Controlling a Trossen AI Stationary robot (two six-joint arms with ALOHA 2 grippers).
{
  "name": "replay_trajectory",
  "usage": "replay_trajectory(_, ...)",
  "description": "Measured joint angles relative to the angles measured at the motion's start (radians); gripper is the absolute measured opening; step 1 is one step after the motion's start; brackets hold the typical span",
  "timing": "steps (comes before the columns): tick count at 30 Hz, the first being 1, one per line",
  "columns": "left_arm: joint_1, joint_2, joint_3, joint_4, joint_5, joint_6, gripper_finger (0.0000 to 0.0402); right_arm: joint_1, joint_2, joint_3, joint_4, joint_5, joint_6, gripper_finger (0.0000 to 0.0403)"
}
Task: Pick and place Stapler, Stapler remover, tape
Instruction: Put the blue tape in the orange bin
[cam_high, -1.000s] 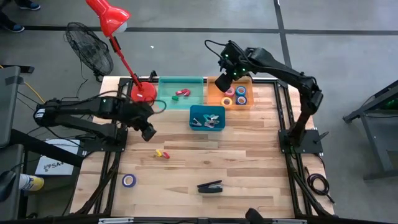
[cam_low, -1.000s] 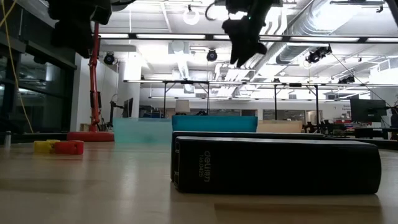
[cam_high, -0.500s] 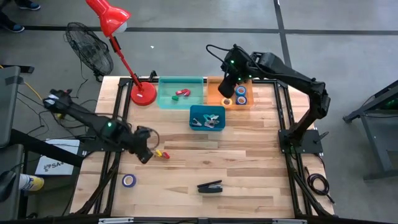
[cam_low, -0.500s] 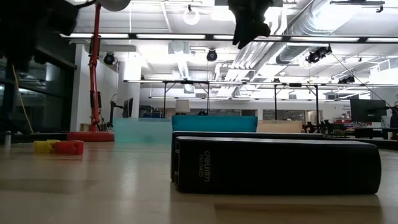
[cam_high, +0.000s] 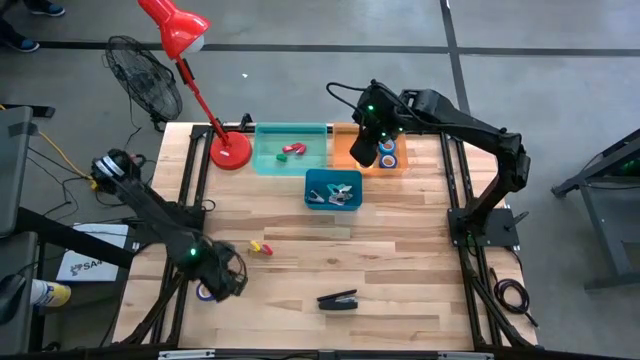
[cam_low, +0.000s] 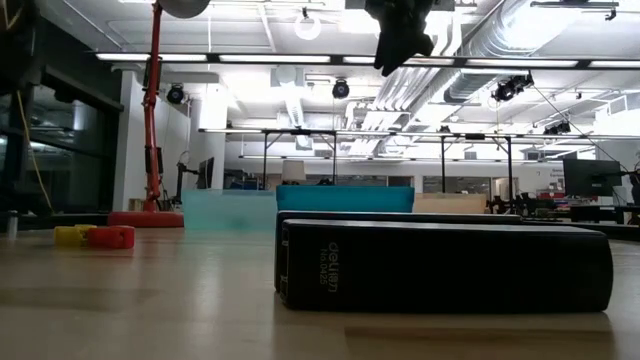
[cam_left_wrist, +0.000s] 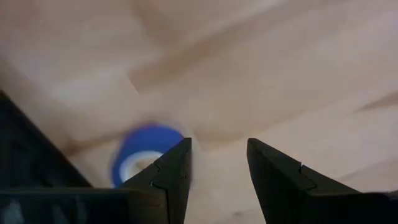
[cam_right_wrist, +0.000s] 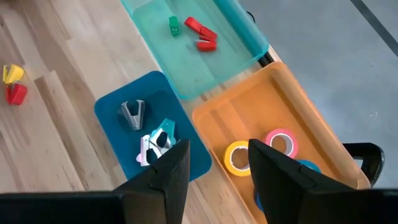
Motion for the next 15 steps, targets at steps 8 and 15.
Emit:
replay_trajectory(8, -0.104, 0.107, 0.0, 0.097, 0.041, -0.264, 0.0152, 0.0, 0.0, 0.0, 0.0, 0.0, 0.0, 0.0154)
replay_trajectory(15, -0.126, 0.111, 0.0, 0.079, 0.062, -0.329, 0.0152, 0.0, 0.0, 0.0, 0.0, -0.001, 0.0, 0.0154)
